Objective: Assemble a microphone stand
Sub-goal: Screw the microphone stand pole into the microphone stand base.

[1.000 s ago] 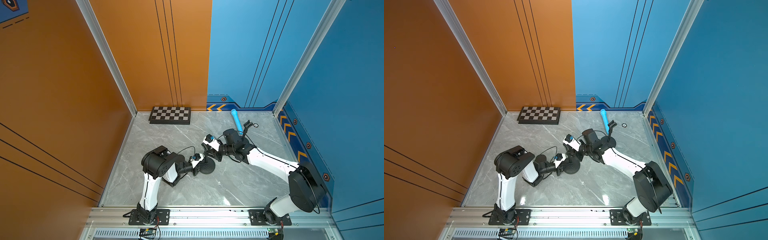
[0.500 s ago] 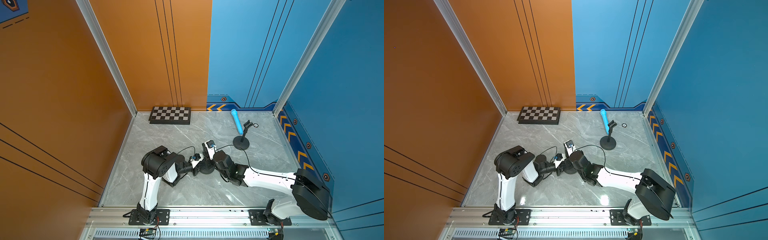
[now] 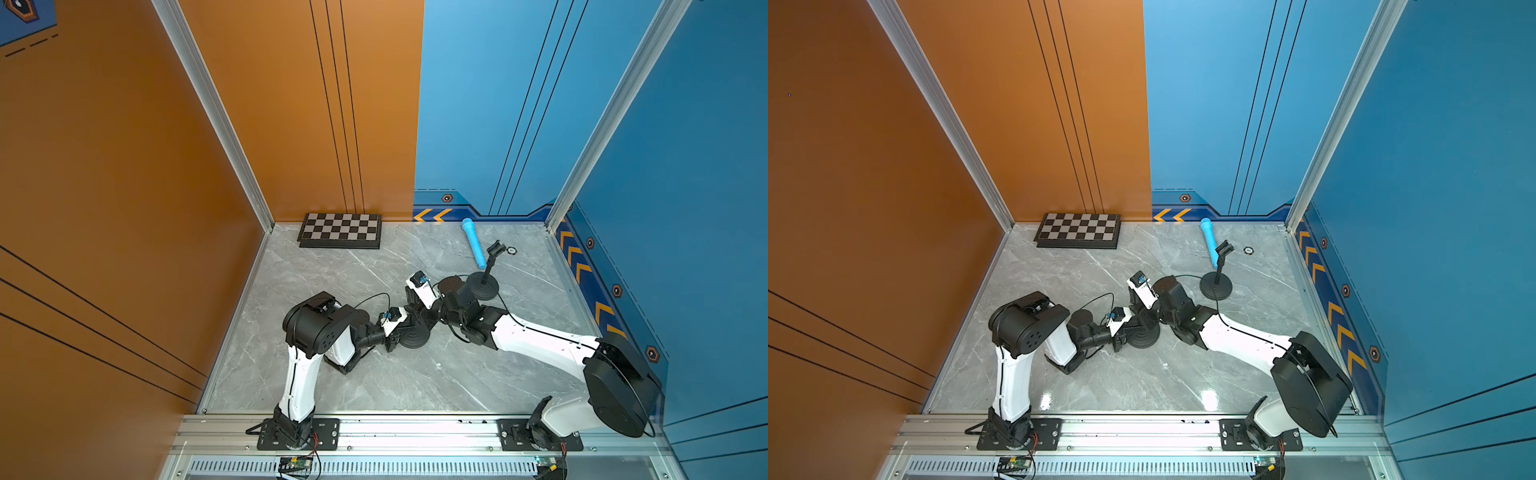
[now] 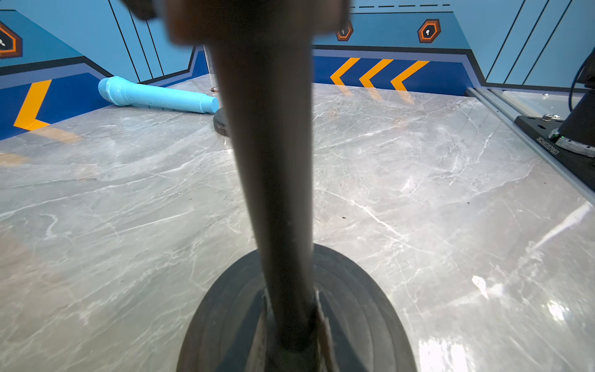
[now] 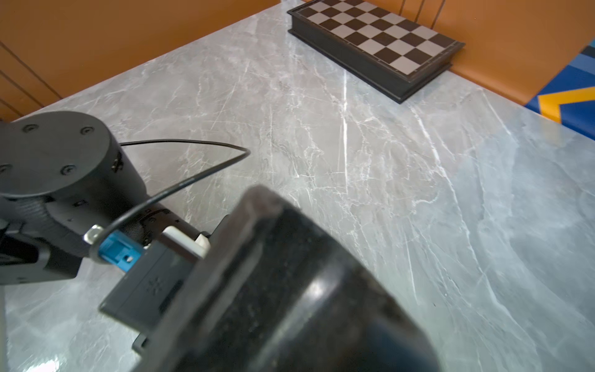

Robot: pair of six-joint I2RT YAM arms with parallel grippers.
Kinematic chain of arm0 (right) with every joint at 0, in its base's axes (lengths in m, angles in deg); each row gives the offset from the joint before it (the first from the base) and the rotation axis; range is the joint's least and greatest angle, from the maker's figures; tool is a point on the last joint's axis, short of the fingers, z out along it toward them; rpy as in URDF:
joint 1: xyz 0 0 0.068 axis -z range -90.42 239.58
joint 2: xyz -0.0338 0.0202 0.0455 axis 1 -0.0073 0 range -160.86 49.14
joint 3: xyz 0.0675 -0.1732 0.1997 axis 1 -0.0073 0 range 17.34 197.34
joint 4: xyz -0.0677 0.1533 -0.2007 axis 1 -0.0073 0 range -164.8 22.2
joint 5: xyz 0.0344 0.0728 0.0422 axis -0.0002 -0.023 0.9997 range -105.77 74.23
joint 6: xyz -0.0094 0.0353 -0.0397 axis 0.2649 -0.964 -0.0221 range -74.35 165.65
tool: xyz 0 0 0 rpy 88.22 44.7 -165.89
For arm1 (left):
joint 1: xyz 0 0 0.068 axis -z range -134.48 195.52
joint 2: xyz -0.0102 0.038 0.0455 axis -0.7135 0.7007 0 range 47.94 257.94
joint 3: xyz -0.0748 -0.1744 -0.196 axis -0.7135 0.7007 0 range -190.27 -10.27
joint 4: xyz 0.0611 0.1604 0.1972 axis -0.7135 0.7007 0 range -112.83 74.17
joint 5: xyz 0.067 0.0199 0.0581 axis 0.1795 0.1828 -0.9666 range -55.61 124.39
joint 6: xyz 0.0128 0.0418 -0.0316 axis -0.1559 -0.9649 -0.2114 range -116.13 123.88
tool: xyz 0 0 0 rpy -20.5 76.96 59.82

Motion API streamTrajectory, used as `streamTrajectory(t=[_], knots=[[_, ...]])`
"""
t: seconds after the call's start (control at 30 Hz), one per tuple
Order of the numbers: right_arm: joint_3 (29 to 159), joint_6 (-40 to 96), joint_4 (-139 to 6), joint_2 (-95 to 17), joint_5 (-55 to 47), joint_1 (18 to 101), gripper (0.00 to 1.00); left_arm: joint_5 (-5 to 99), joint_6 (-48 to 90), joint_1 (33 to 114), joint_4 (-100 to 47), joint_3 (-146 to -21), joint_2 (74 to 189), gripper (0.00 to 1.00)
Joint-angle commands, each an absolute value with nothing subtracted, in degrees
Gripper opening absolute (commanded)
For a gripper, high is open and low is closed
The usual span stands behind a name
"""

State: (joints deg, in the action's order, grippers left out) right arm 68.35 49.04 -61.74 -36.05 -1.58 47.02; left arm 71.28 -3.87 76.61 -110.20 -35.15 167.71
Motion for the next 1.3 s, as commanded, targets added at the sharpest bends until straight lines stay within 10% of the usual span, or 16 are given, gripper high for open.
streamTrajectory(t=[0.0, 0.37, 0.8, 0.97, 1.27], knots=[[72.1, 56.0, -67.7, -38.3, 12.5, 48.9, 0.43, 68.2, -5.1, 76.7, -103.6, -33.6, 168.8, 0.27], [76.1, 58.1, -72.8, -41.2, 15.1, 52.8, 0.11, 68.1, -5.4, 76.6, -103.6, -33.7, 169.1, 0.27], [61.9, 23.0, -50.1, -37.7, -51.1, 32.4, 0.00, 67.7, -4.9, 76.6, -103.6, -33.9, 169.8, 0.27], [62.9, 25.2, -50.0, -38.0, -45.8, 32.6, 0.00, 67.6, -5.0, 76.5, -103.6, -33.8, 169.9, 0.27], [63.1, 41.0, -57.1, -29.0, -17.2, 38.6, 0.40, 67.6, -4.9, 76.5, -103.6, -33.2, 169.2, 0.27]])
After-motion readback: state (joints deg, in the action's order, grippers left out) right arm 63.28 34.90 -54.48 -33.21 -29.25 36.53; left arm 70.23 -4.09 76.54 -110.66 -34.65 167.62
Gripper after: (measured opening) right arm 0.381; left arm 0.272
